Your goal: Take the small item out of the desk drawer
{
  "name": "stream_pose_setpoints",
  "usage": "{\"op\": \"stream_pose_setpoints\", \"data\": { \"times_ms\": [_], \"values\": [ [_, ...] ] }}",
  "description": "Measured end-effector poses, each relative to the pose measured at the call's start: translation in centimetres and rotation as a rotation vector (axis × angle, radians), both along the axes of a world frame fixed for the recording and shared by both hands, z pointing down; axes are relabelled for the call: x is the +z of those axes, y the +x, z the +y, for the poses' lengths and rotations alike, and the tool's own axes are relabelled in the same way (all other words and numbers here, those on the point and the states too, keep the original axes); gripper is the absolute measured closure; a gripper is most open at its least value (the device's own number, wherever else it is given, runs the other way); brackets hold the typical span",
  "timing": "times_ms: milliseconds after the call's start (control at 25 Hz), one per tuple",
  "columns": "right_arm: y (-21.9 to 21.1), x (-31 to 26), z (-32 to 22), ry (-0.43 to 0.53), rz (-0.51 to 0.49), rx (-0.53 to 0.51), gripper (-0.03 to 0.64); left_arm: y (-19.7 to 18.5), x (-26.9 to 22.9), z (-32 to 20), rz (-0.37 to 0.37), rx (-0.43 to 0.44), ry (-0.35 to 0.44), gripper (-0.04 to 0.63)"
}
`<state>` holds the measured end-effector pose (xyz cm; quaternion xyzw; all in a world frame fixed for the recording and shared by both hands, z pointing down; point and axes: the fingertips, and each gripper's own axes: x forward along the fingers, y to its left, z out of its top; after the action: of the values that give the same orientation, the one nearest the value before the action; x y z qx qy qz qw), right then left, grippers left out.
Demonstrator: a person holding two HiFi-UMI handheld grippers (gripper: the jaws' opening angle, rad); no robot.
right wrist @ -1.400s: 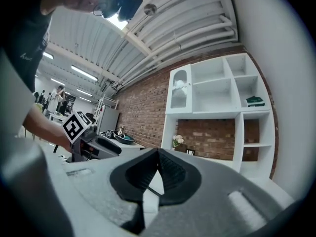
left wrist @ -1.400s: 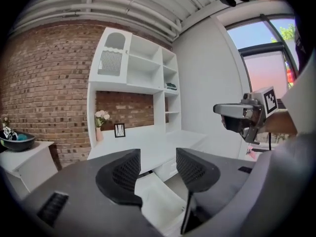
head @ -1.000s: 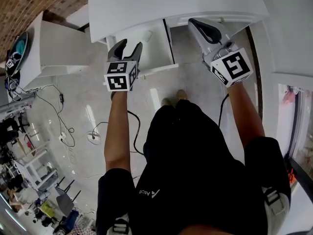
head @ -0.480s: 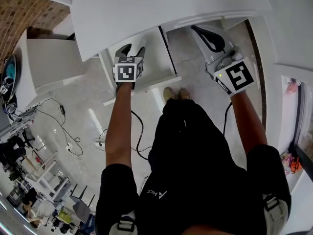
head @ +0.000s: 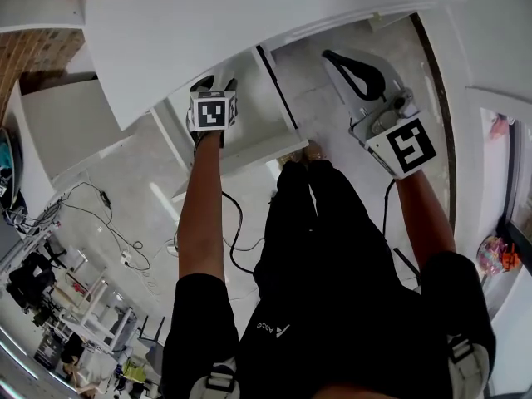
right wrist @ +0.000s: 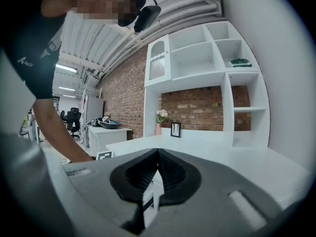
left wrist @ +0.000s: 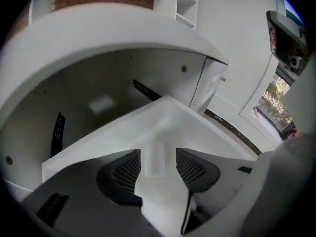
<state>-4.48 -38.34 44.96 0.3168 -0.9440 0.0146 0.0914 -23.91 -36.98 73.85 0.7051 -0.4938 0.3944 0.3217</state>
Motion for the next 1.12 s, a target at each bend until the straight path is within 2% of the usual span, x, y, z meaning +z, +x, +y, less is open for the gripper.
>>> {"op": "stream_pose_setpoints", "data": {
  "times_ms": [160, 560, 680, 760, 920, 1120],
  "values": [
    [0.2, 1.4, -0.3, -0.049, 0.008, 0.020, 0.616, -0.4, 2.5, -0.5, -0.019, -0.003, -0.024, 0.376],
    [2.1, 4.4, -0.2, -0.097, 0.038, 0.045, 0.617, -0.3, 6.7, -0.9, -0.051, 0.035, -0.104, 0.376],
    [2.7, 4.9, 0.0, -0.109, 0.037, 0.050, 0.617, -0.2, 6.9, -1.1, -0.058, 0.037, -0.101, 0.378],
    [2.8, 5.2, 0.1, -0.115, 0.037, 0.052, 0.617, -0.1, 7.1, -1.0, -0.059, 0.039, -0.109, 0.414],
    [3.2, 5.4, 0.4, -0.125, 0.041, 0.052, 0.616, 0.0, 7.0, -0.7, -0.064, 0.045, -0.126, 0.420],
    [3.8, 4.9, 0.9, -0.118, 0.039, 0.044, 0.617, 1.2, 4.0, 0.0, -0.056, 0.060, -0.074, 0.422]
  ]
}}
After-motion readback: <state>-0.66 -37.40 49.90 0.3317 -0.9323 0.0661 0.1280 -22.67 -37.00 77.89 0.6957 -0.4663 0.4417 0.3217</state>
